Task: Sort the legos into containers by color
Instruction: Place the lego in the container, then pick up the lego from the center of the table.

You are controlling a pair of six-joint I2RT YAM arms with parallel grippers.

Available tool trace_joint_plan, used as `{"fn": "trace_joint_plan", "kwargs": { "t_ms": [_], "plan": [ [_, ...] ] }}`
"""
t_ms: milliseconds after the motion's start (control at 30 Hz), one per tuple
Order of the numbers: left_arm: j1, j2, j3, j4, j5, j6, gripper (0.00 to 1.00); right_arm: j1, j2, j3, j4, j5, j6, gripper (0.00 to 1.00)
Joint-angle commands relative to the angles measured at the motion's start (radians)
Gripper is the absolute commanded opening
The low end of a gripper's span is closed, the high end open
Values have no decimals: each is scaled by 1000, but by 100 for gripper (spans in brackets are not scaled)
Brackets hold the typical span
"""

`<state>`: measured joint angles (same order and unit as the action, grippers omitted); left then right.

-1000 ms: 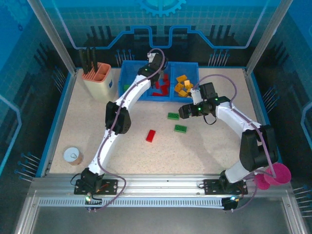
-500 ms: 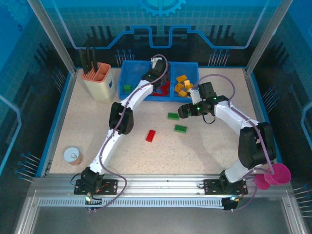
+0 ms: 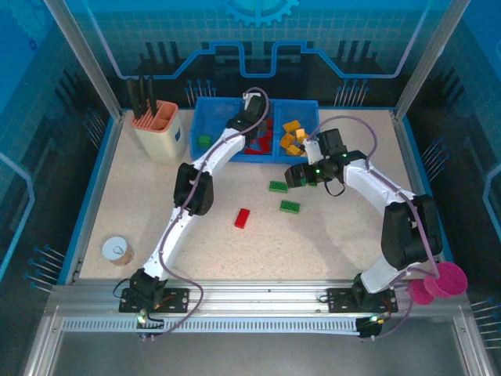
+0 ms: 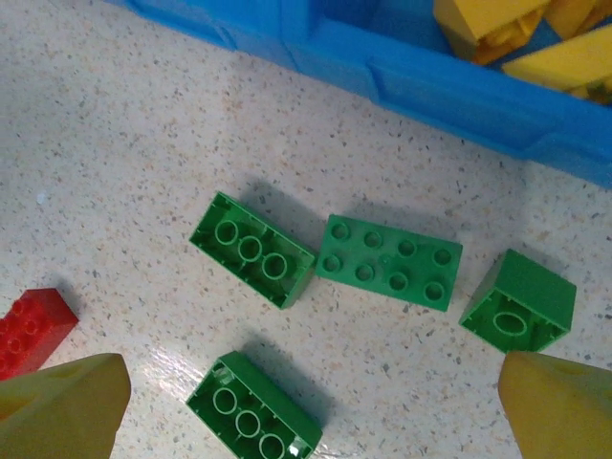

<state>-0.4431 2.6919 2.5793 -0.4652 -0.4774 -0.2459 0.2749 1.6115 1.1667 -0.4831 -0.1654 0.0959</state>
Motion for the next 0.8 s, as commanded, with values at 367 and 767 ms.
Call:
{"fn": "trace_joint_plan", "kwargs": {
  "t_ms": [367, 767],
  "plan": [
    [-137, -940, -914, -134, 39, 39, 69, 22, -65, 51, -20, -5, -23, 100],
    [-362, -1163, -1433, -203, 116, -296, 69, 27, -121, 31, -20, -10, -45, 100]
  ]
}}
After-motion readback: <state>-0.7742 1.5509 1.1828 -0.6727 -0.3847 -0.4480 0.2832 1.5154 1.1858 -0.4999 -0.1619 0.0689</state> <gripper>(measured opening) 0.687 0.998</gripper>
